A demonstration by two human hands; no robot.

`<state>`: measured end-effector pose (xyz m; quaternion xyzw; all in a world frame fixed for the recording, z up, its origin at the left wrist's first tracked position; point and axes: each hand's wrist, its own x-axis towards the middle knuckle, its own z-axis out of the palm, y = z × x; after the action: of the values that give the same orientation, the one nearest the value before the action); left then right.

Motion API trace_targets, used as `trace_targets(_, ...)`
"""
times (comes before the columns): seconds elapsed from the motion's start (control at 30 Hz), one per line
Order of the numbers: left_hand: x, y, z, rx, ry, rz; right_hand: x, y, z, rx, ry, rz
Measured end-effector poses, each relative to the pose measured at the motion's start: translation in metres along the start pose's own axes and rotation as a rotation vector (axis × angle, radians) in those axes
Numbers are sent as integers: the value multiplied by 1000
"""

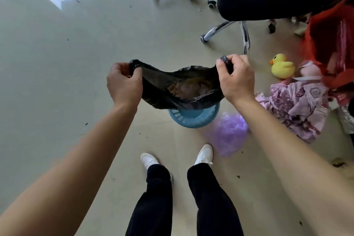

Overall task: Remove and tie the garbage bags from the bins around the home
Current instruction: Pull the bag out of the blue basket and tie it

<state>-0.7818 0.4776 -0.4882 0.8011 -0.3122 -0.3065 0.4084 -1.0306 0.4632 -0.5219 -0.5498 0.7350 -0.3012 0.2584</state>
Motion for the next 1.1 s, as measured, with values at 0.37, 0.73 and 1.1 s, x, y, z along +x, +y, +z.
trace_targets(0.37,37,7,-149,45,44,111,-44,-142,46,282,-109,27)
trace_targets(0.73,128,-107,-259,90,-204,60,-121,-181,177,54,-124,126)
trace_targets(1.1,167,-374,-197,143,-153,-295,-164,-22,369,-454,-456,133)
